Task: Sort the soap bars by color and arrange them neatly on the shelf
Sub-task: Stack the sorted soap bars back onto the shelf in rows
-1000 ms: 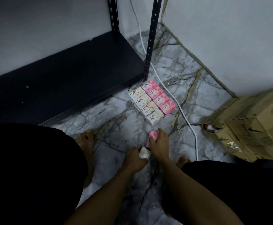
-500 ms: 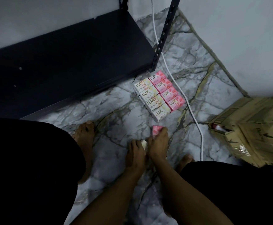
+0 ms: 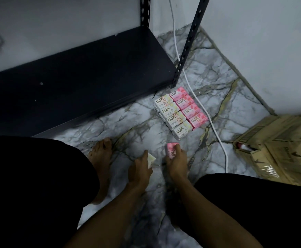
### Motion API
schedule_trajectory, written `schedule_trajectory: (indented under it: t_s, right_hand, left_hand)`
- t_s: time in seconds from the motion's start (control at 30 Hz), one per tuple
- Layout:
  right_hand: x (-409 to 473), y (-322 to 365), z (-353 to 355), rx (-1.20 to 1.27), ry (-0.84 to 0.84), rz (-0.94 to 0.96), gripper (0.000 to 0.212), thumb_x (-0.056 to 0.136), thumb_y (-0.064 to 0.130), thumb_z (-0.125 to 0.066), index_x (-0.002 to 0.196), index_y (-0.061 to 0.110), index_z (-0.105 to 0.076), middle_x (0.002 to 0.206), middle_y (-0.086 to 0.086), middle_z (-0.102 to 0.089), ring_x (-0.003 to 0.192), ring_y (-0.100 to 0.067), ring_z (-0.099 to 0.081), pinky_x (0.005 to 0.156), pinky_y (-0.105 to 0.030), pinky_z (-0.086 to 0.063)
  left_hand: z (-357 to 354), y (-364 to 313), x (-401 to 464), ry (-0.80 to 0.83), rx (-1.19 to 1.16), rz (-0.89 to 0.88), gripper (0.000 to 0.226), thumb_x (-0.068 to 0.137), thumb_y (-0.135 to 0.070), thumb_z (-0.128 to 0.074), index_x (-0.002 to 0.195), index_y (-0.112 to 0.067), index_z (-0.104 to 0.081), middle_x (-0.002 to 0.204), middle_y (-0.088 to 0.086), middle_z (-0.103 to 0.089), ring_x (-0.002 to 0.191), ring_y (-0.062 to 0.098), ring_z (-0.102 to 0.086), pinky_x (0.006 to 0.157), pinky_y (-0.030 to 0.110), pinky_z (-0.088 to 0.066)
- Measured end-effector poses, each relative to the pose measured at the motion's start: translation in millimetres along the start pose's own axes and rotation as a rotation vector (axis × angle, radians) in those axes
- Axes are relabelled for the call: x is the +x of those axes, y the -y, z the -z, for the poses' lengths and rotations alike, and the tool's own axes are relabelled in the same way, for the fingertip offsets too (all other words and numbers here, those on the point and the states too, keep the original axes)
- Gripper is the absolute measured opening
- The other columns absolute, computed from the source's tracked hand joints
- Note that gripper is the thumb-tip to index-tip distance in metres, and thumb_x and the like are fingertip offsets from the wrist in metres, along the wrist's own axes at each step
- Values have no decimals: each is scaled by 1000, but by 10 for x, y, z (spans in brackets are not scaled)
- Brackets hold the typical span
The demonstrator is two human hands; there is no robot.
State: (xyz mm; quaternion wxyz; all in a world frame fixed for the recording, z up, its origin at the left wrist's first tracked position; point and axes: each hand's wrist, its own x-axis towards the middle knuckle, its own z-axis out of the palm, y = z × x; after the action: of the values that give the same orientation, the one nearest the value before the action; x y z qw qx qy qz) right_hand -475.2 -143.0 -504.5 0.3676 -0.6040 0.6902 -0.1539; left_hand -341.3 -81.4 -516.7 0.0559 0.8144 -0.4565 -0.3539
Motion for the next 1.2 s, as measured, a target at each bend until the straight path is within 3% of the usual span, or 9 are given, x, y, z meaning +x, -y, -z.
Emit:
schedule_trajectory:
  t_s: [0.2, 0.33, 0.4, 0.5, 0.57, 0.73, 0.93, 1.07, 1.2]
  right_hand:
    - [-187, 388, -39, 232, 50, 95, 29, 69, 21, -73, 95, 26, -62, 87, -2, -69, 77, -21, -66, 68, -32, -54]
    - [-248, 973, 98, 346, 151, 153, 37, 74, 4, -80, 107, 18, -68, 91, -1, -72, 75, -12, -67, 69, -34, -59]
    - [-254, 1355, 206, 409, 150, 220, 41, 73, 6, -81, 111, 18, -69, 97, 2, -72, 87, -14, -69, 76, -40, -60]
    - [-324, 2028, 420, 528, 144, 336, 42, 76, 4, -81, 111, 24, -70, 100, 2, -73, 94, -18, -70, 74, -34, -61]
    - [-436, 2503, 591, 611, 151, 432, 43, 77, 3, -81, 109, 29, -70, 100, 5, -74, 94, -15, -71, 73, -32, -61]
    - [-862, 3532, 969, 721, 199, 696, 45, 79, 2, -80, 119, 19, -70, 107, 5, -73, 97, -7, -69, 71, -22, -58]
    - [-1127, 4581, 1257, 626, 224, 950, 50, 76, 12, -84, 123, 19, -68, 110, 6, -71, 97, -5, -68, 77, -22, -58]
    - [-1181, 5100, 1380, 516, 200, 1051, 50, 74, 13, -84, 121, 19, -70, 102, 6, -71, 87, -9, -70, 68, -20, -56]
    - [-1017, 5377, 1495, 404, 142, 1033, 49, 74, 10, -84, 121, 16, -69, 100, -1, -70, 73, -5, -65, 53, -9, -47]
  left_hand:
    - [488, 110, -75, -239, -392, 156, 94, 66, -21, -88, 147, -15, -41, 132, 15, -56, 119, 33, -54, 97, 34, -45]
    - [1235, 41, -228, -400, -503, 161, 71, 54, -42, -86, 109, -31, -42, 102, 7, -63, 89, 26, -61, 81, 38, -52]
    - [1675, -39, -385, -434, -596, 128, 62, 61, -31, -90, 104, -27, -46, 95, 3, -65, 79, 18, -60, 70, 32, -50]
    - [2325, -115, -631, -564, -684, 5, 51, 66, -26, -90, 100, -26, -51, 84, -8, -63, 78, 2, -54, 69, 33, -52]
    - [2790, -147, -841, -656, -697, -81, 49, 67, -26, -90, 97, -27, -51, 81, -11, -65, 79, 3, -59, 66, 29, -54]
    - [3891, -154, -1422, -886, -648, -263, 51, 68, -30, -89, 100, -31, -50, 85, -12, -68, 81, 10, -68, 65, 32, -59]
    - [4906, -33, -2021, -1093, -522, -318, 47, 70, -29, -88, 103, -23, -55, 88, -16, -61, 80, -2, -55, 60, 9, -42]
    - [5257, 135, -2092, -1148, -487, -247, 52, 68, -34, -88, 104, -28, -52, 101, 1, -64, 91, 19, -60, 61, 20, -42]
    - [5348, 52, -1954, -1110, -456, -246, 53, 67, -39, -86, 108, -30, -53, 108, 3, -63, 98, 21, -55, 79, 33, -52]
